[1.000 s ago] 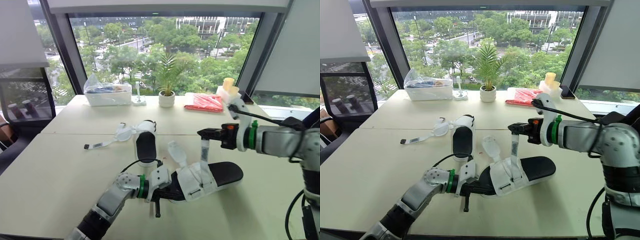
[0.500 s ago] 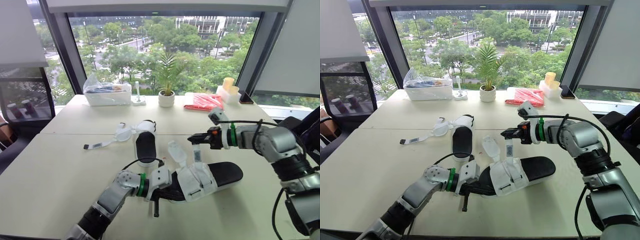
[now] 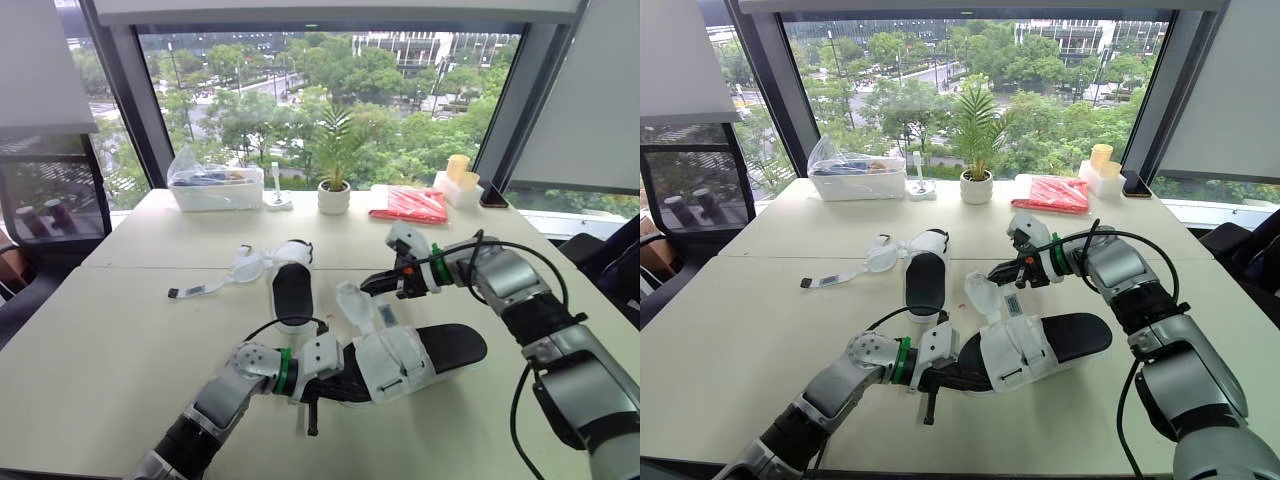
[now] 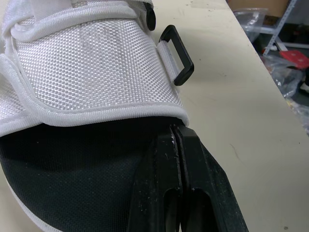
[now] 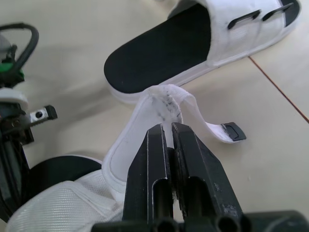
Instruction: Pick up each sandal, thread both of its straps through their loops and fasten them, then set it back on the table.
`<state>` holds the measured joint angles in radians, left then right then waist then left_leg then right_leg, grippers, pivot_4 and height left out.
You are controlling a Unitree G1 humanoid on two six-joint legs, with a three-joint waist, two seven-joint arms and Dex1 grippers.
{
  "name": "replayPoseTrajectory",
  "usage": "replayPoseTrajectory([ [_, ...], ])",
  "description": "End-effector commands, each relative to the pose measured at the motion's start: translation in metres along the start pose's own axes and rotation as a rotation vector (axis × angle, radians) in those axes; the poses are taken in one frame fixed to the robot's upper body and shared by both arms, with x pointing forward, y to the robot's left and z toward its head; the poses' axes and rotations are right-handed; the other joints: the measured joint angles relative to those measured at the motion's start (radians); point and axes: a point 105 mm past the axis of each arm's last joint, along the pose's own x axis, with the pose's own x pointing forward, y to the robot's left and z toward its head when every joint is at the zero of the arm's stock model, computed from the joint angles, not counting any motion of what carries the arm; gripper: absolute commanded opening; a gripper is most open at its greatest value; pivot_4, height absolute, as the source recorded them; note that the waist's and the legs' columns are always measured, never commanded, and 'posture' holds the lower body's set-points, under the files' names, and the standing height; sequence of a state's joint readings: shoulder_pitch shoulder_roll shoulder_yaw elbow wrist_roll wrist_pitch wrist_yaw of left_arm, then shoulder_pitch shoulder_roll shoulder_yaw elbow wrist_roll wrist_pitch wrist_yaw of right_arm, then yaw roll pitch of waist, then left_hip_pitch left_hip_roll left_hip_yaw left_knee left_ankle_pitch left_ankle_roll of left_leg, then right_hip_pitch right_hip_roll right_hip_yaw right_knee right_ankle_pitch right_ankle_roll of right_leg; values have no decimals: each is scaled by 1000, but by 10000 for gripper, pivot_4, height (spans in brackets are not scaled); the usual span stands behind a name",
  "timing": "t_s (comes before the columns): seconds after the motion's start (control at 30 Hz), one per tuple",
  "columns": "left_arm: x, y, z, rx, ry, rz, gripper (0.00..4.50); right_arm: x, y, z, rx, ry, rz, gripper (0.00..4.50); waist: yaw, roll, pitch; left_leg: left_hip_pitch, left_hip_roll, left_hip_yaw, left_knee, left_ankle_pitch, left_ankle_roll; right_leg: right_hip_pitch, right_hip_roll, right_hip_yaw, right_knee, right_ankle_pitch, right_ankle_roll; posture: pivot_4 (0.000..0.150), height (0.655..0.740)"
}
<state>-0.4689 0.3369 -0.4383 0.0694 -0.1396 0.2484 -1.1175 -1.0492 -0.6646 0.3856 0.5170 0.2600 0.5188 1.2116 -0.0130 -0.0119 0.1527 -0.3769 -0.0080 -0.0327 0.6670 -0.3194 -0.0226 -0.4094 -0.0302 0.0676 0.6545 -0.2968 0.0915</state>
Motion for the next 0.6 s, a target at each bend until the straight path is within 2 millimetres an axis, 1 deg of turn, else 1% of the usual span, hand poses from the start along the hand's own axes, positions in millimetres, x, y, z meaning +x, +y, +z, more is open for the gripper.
replayPoseTrajectory([
  [0.03,4,-8,-9,-12,37,-28,0,-1,-8,4,-83,29,-15,536,-1,0,0,0,0,0,0,0,0,0,0,0,0,0,0,1500,7400],
  [0.2,3,-8,-9,-13,37,-18,0,6,-17,-17,-83,100,-24,536,-2,0,0,0,0,0,0,0,0,0,0,0,0,0,0,1500,7400],
  [0.3,3,-8,-9,-14,36,-13,0,10,-18,-27,-72,129,-15,536,-3,0,0,0,0,0,0,0,-1,0,0,0,1,0,0,1500,7400],
  [0.5,3,-8,-9,-14,35,-3,0,14,-13,-56,-64,223,20,536,-2,0,0,1,0,0,0,1,-1,0,0,0,2,0,0,1500,7400],
  [0.6,3,-8,-8,-14,33,1,0,14,-8,-68,-67,256,38,10254,0,0,0,1,-1,0,0,1,-1,0,0,0,2,0,0,1500,7400],
])
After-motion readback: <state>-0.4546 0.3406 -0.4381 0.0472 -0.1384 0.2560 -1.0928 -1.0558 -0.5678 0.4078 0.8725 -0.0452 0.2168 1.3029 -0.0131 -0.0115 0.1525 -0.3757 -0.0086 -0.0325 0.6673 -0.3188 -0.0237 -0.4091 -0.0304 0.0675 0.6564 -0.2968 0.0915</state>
